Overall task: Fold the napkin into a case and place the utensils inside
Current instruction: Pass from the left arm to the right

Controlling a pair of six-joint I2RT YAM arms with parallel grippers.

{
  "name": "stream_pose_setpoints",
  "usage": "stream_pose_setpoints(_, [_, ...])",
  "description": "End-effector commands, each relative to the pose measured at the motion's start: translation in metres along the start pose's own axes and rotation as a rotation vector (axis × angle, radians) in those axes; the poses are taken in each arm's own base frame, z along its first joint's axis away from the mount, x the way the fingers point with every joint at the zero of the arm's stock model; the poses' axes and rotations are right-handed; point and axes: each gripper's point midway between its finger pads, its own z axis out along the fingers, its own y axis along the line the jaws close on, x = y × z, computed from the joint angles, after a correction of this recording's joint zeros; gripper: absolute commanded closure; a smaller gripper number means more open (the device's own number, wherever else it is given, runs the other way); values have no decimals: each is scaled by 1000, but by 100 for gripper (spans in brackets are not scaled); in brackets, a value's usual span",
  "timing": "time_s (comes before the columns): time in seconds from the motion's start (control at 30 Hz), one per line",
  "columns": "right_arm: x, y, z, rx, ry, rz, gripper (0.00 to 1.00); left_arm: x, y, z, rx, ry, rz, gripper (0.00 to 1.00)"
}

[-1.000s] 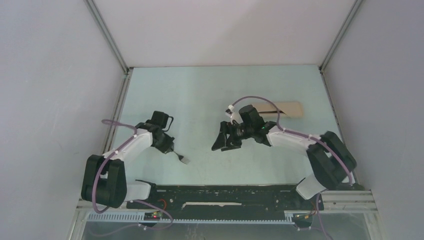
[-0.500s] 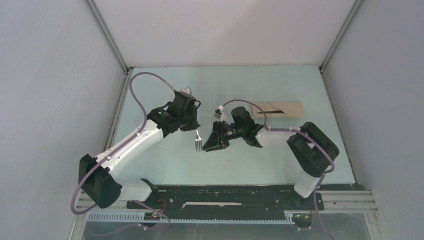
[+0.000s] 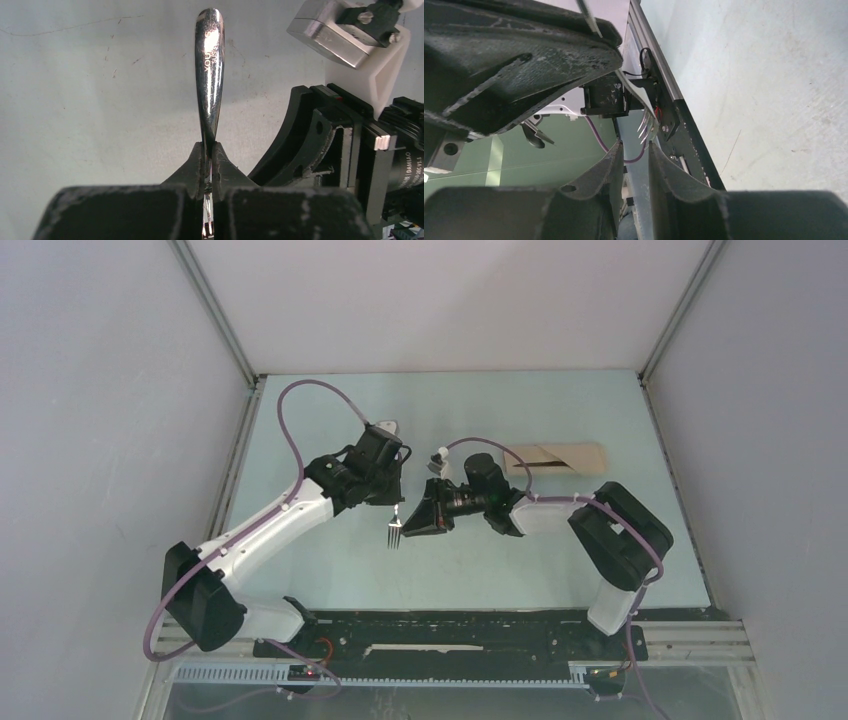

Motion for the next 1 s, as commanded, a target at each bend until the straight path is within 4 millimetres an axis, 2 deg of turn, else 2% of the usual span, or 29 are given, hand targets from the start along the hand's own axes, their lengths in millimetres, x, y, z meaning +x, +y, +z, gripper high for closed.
stream_pose_setpoints(0.0, [1,-2,6,-10,-9,-12,68,-21,-17,-13,66,-62,14,100])
stream_pose_setpoints(0.3, [-5,-10,7,4,-31,-23,69,-17,-27,-14,104,-44,22,100])
stream_pose_setpoints(0.53, [-5,-11,8,-1,-32,-28,77,-16,-33,-13,125,-34,26,100])
stream_pose_setpoints(0.6, [-6,-10,8,-1,-34,-31,83,-15,-34,-13,126,-31,29,100])
stream_pose_setpoints(0.7, [-7,-8,8,-6,-39,-39,98,-15,-35,-13,133,-29,32,100])
stream_pose_setpoints(0.73, [-7,-8,8,-4,-41,-34,100,-15,-36,-14,138,-28,32,100])
stream_pose_setpoints(0.77, [-7,-7,8,0,-47,-28,100,-17,-37,-15,137,-30,31,97])
stream_pose_setpoints(0.87, [-18,-8,2,3,-125,40,100,-27,-36,-26,133,-60,30,57])
stream_pose_setpoints(0.9, [-23,-5,-2,-10,-154,75,100,-32,-34,-32,123,-77,26,48])
stream_pose_setpoints(0.97, [-38,-4,-12,-29,-230,169,100,-44,-32,-46,117,-115,31,39])
